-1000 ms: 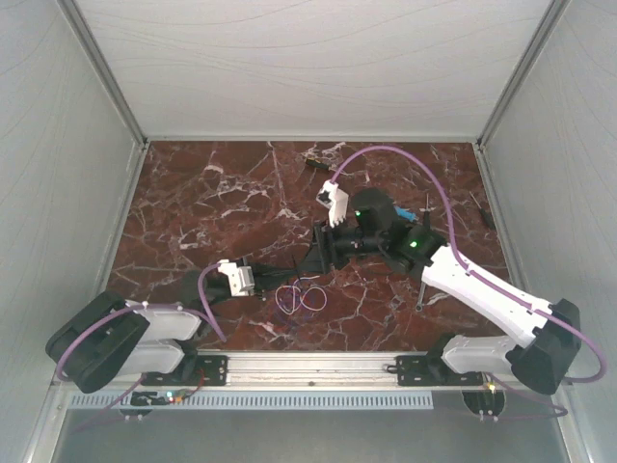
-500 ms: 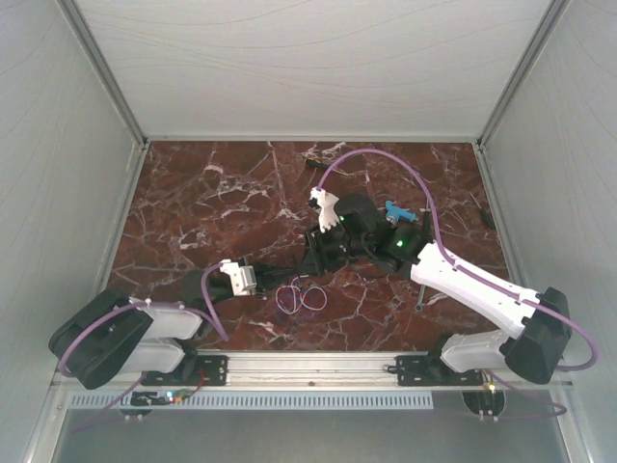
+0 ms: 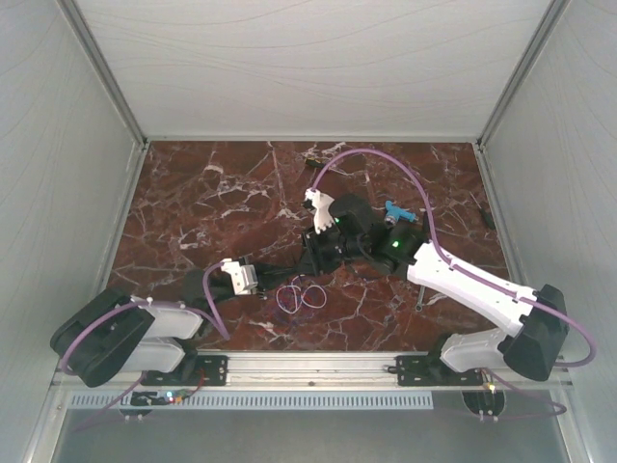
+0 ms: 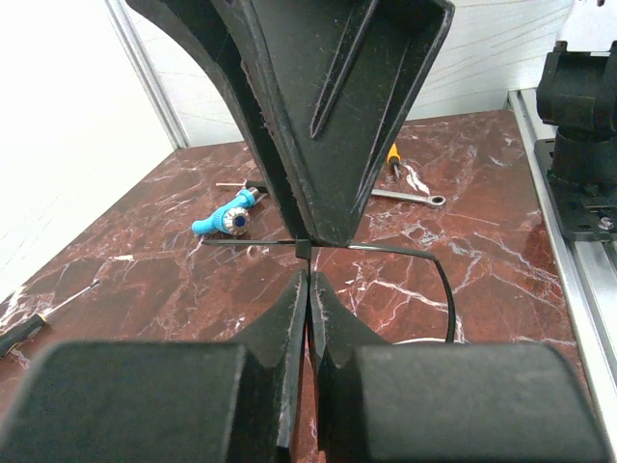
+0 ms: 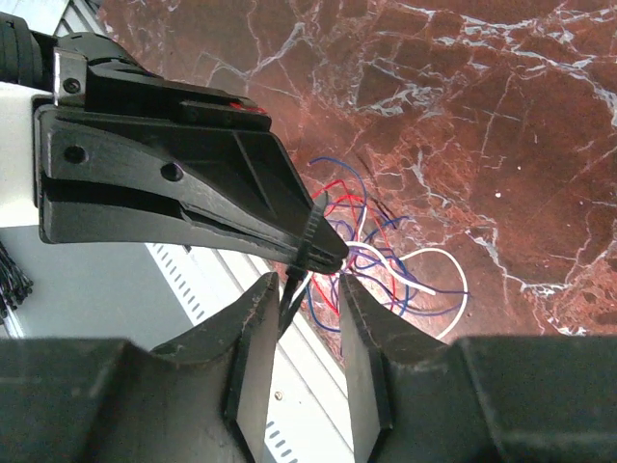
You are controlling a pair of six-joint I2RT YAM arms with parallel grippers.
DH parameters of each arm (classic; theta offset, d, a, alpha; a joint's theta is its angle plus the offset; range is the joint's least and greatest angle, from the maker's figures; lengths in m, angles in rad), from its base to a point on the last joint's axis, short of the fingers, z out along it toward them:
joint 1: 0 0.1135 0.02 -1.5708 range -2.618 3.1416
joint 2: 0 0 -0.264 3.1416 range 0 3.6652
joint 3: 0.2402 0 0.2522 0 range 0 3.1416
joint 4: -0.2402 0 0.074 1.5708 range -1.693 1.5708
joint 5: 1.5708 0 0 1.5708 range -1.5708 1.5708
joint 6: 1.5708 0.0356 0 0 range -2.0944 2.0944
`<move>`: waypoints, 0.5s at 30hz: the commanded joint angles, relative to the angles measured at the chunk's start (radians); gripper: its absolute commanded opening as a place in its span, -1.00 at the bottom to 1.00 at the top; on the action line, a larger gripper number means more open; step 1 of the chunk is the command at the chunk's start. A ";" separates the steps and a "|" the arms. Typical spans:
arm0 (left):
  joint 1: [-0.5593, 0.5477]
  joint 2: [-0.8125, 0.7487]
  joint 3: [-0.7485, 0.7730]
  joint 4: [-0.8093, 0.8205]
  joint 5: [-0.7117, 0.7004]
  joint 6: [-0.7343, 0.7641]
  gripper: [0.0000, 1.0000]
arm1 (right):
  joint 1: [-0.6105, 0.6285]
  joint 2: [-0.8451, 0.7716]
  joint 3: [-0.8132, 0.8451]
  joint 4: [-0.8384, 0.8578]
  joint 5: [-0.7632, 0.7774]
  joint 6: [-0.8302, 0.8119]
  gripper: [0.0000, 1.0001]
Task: Zip-tie the wires
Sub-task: Tie the cable at the center of the board.
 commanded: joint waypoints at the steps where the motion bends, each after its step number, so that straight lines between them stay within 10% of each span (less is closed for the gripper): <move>1: -0.003 0.000 0.034 0.267 -0.003 0.031 -1.00 | 0.023 0.024 0.052 0.030 0.029 0.003 -0.44; 15: -0.003 -0.003 0.033 0.267 0.000 0.030 -1.00 | 0.045 0.053 0.073 0.024 0.088 0.005 -0.63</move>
